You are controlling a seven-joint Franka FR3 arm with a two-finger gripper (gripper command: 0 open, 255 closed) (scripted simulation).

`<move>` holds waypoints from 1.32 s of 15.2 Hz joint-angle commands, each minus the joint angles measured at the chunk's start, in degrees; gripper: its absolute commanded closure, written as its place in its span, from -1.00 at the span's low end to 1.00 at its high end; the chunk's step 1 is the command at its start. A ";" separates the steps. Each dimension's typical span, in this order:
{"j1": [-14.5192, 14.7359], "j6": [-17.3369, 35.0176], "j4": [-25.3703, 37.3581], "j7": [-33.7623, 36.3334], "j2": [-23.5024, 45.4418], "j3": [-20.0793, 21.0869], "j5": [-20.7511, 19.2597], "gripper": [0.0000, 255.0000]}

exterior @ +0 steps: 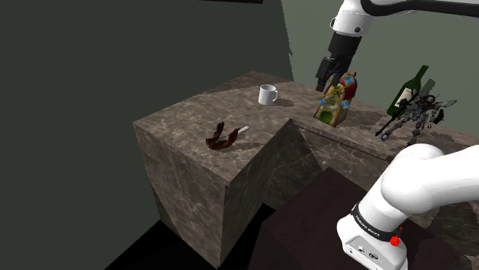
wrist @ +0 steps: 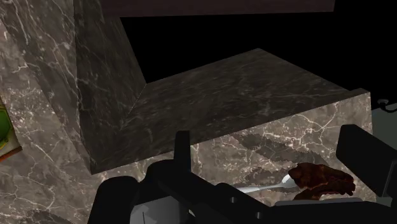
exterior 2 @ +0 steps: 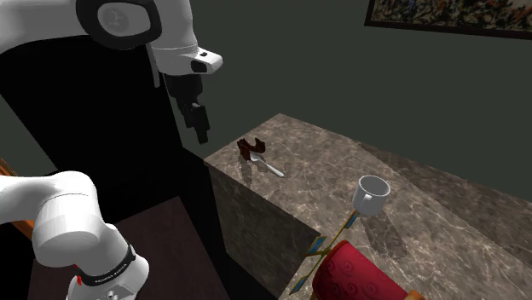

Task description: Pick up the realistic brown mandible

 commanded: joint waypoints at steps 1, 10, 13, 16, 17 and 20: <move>0.00 0.00 0.00 0.00 0.00 0.00 0.00 -1.00; 2.70 13.03 1.80 1.87 15.41 1.99 3.71 -1.00; 3.54 16.70 3.72 2.25 21.12 2.64 4.83 -1.00; 4.33 19.92 6.28 2.54 27.02 3.30 5.88 -1.00; 4.59 20.89 7.27 2.63 29.02 3.51 6.21 -1.00; 5.32 23.45 10.68 2.86 35.08 4.16 7.12 -1.00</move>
